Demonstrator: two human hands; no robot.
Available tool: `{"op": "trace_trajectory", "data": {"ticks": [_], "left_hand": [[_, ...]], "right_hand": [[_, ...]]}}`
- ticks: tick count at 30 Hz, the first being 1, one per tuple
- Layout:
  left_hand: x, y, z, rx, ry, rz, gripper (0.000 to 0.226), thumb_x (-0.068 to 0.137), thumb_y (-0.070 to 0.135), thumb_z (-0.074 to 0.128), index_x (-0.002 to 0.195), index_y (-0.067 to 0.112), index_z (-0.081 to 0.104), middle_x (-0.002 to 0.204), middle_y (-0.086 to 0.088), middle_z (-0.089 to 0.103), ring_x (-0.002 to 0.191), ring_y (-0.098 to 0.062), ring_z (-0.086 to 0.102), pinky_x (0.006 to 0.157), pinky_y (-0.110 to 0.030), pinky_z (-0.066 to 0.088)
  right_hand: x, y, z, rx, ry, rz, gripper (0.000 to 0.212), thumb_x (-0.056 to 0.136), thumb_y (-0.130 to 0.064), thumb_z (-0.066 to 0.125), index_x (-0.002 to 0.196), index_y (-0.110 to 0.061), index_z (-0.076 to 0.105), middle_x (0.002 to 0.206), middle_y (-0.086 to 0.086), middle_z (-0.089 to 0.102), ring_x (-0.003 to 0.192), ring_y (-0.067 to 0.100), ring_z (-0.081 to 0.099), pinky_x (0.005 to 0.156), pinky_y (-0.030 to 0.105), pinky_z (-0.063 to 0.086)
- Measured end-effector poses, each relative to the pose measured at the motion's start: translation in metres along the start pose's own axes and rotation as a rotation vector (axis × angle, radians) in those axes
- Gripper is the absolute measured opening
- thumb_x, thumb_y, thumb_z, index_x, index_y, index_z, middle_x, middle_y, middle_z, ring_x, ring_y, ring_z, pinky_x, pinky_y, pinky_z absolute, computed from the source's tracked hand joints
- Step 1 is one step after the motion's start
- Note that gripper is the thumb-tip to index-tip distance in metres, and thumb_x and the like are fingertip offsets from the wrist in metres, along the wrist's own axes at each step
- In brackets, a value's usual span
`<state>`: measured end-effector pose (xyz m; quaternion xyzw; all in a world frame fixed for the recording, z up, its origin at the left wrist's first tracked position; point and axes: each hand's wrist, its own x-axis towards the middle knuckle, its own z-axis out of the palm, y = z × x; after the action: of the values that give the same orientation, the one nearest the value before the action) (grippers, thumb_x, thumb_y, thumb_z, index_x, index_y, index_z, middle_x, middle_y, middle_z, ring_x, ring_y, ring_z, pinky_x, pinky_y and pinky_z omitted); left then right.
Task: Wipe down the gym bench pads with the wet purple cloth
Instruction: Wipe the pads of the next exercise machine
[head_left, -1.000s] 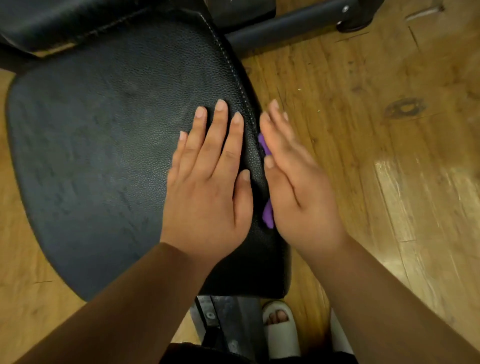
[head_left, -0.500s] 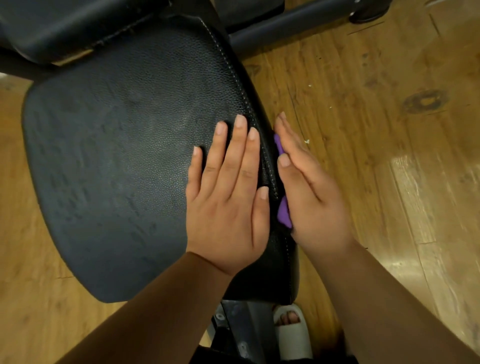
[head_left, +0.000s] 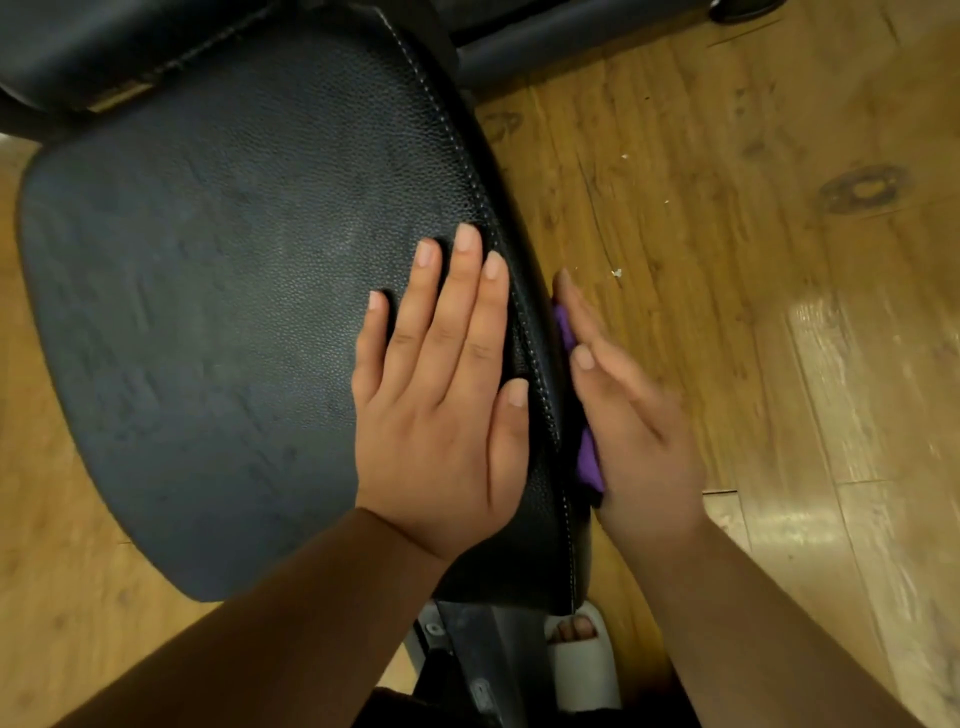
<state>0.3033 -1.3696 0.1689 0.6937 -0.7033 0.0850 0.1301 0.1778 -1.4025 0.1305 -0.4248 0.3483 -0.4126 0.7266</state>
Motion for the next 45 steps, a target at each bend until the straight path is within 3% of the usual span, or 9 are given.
{"op": "trace_trajectory", "data": {"ticks": [5, 11, 16, 19, 23, 27, 33, 40, 45], "left_hand": [[-0.001, -0.001, 0.0, 0.01, -0.008, 0.009, 0.057, 0.099, 0.033, 0.02, 0.148, 0.003, 0.018, 0.156, -0.01, 0.018, 0.148, -0.027, 0.015, 0.118, -0.05, 0.013], [-0.001, -0.001, 0.0, 0.009, -0.01, 0.013, 0.057, 0.099, 0.033, 0.02, 0.148, 0.004, 0.019, 0.156, -0.009, 0.018, 0.148, -0.027, 0.016, 0.118, -0.05, 0.014], [-0.001, -0.001, 0.0, 0.0, 0.002, 0.013, 0.057, 0.099, 0.033, 0.021, 0.148, 0.004, 0.018, 0.156, -0.009, 0.019, 0.148, -0.027, 0.015, 0.118, -0.05, 0.013], [0.0, -0.001, 0.001, 0.0, 0.007, 0.017, 0.059, 0.098, 0.035, 0.021, 0.148, 0.004, 0.018, 0.156, -0.009, 0.018, 0.148, -0.028, 0.016, 0.118, -0.051, 0.014], [-0.001, -0.003, 0.0, -0.038, 0.013, 0.024, 0.063, 0.096, 0.036, 0.03, 0.147, 0.0, 0.022, 0.155, -0.013, 0.021, 0.147, -0.03, 0.018, 0.117, -0.053, 0.016], [-0.004, -0.004, -0.003, -0.111, 0.014, 0.034, 0.064, 0.093, 0.034, 0.04, 0.143, -0.003, 0.029, 0.151, -0.018, 0.028, 0.145, -0.033, 0.023, 0.118, -0.052, 0.014], [-0.009, 0.0, -0.005, -0.035, -0.004, 0.063, 0.059, 0.099, 0.035, 0.031, 0.145, -0.003, 0.032, 0.153, -0.02, 0.027, 0.145, -0.034, 0.022, 0.117, -0.055, 0.017], [-0.032, -0.005, -0.004, -0.012, -0.074, 0.186, 0.06, 0.099, 0.035, 0.026, 0.148, 0.001, 0.022, 0.156, -0.019, 0.014, 0.148, -0.033, 0.013, 0.119, -0.052, 0.011], [-0.033, -0.006, -0.001, -0.015, -0.055, 0.203, 0.059, 0.098, 0.033, 0.026, 0.148, 0.001, 0.023, 0.155, -0.018, 0.015, 0.148, -0.034, 0.014, 0.119, -0.053, 0.012]], "right_hand": [[-0.002, 0.001, -0.001, 0.115, 0.027, 0.109, 0.042, 0.098, -0.02, 0.043, 0.139, -0.017, 0.05, 0.144, -0.007, 0.05, 0.138, 0.008, 0.039, 0.118, 0.042, 0.025], [0.026, -0.012, 0.0, 0.183, 0.001, 0.134, 0.034, 0.1, -0.013, 0.042, 0.131, -0.018, 0.056, 0.127, -0.014, 0.062, 0.122, -0.002, 0.053, 0.101, 0.013, 0.041], [-0.014, 0.006, -0.006, 0.166, 0.01, 0.208, 0.041, 0.102, -0.025, 0.043, 0.142, -0.018, 0.047, 0.141, -0.004, 0.053, 0.135, 0.01, 0.044, 0.115, 0.042, 0.031], [-0.003, -0.003, -0.001, 0.074, 0.038, 0.136, 0.045, 0.098, -0.025, 0.043, 0.142, -0.017, 0.047, 0.146, -0.006, 0.048, 0.139, 0.008, 0.038, 0.118, 0.043, 0.025], [0.003, -0.009, 0.007, -0.075, 0.043, -0.034, 0.042, 0.1, -0.017, 0.039, 0.142, -0.02, 0.04, 0.151, -0.011, 0.039, 0.14, -0.001, 0.029, 0.118, 0.027, 0.022], [-0.029, 0.011, 0.001, -0.225, 0.012, -0.082, 0.045, 0.103, -0.014, 0.035, 0.148, -0.013, 0.029, 0.157, -0.007, 0.027, 0.146, 0.005, 0.019, 0.119, 0.025, 0.019], [-0.009, -0.003, 0.009, -0.179, 0.07, -0.051, 0.045, 0.1, -0.019, 0.039, 0.144, -0.018, 0.036, 0.151, -0.012, 0.035, 0.139, -0.006, 0.028, 0.113, 0.014, 0.022], [-0.052, 0.014, 0.015, -0.435, 0.099, -0.156, 0.05, 0.103, -0.025, 0.031, 0.151, -0.016, 0.02, 0.16, -0.005, 0.018, 0.147, 0.003, 0.012, 0.118, 0.02, 0.014], [-0.027, 0.005, 0.01, -0.455, 0.062, -0.192, 0.048, 0.103, -0.024, 0.031, 0.149, -0.017, 0.02, 0.157, -0.008, 0.021, 0.145, 0.0, 0.015, 0.117, 0.017, 0.015]]}}
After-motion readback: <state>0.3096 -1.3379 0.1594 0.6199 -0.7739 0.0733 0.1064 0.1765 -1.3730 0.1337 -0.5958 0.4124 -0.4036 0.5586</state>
